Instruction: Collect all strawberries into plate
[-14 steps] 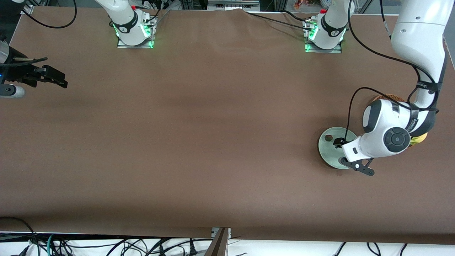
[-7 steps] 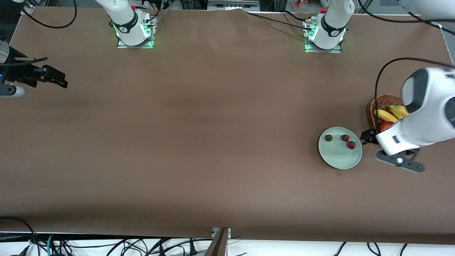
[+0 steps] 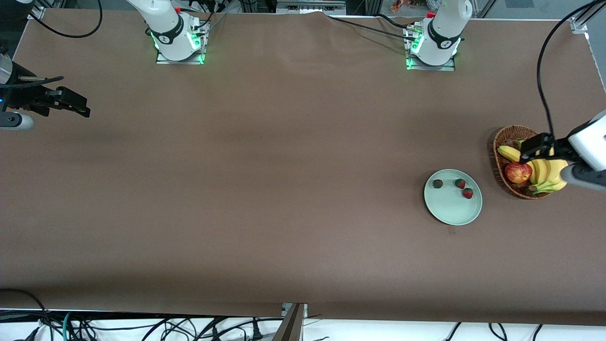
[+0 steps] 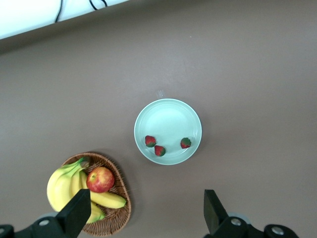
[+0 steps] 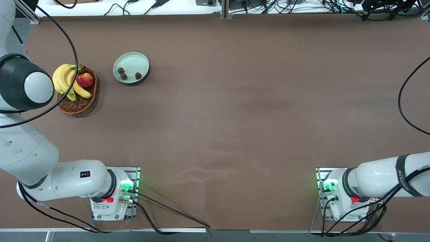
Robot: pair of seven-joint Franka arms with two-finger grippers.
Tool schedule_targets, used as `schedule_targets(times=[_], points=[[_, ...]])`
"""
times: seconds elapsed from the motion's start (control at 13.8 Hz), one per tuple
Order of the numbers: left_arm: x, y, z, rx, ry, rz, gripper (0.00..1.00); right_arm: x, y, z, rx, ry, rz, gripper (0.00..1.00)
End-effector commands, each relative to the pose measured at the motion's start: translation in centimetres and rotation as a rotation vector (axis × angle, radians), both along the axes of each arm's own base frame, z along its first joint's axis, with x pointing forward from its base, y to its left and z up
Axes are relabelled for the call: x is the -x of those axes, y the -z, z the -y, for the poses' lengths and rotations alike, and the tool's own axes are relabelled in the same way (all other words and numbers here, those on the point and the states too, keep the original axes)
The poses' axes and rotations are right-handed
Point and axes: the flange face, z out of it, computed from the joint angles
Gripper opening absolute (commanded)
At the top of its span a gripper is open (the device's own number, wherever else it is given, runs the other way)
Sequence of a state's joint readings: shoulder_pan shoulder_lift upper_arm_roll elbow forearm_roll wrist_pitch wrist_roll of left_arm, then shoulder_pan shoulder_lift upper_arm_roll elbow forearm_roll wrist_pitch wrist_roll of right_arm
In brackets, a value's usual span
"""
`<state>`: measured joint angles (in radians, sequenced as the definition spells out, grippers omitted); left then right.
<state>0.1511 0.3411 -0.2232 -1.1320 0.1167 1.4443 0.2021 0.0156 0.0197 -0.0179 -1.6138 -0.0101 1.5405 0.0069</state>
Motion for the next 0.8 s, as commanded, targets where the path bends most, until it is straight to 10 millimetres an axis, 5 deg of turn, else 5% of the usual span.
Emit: schedule_targets(times=[0.0, 0.15, 0.44, 0.51, 0.73], points=[[1.0, 1.1, -0.1, 0.016, -0.07, -0.061, 1.0, -0.2, -0.5, -0.1, 0.006, -0.014, 0.005, 1.0], [1.3, 1.1, 0.0, 0.017, -0.07, -0.059, 1.0, -0.2, -0.5, 0.0, 0.006, -0.013, 0.005, 1.0], [8.5, 0.6, 0.2, 0.058, -0.122, 0.023, 1.0, -0.2, -0.5, 0.0, 0.006, -0.012, 0.005, 1.0], [10.0, 0.7, 1.7, 0.056, -0.113, 0.063, 1.0, -0.2, -0.5, 0.0, 0.006, -0.013, 0.007, 1.0], [9.7, 1.3, 1.5, 0.055, -0.127, 0.064, 1.0, -0.2, -0.5, 0.0, 0.006, -0.013, 0.007, 1.0]])
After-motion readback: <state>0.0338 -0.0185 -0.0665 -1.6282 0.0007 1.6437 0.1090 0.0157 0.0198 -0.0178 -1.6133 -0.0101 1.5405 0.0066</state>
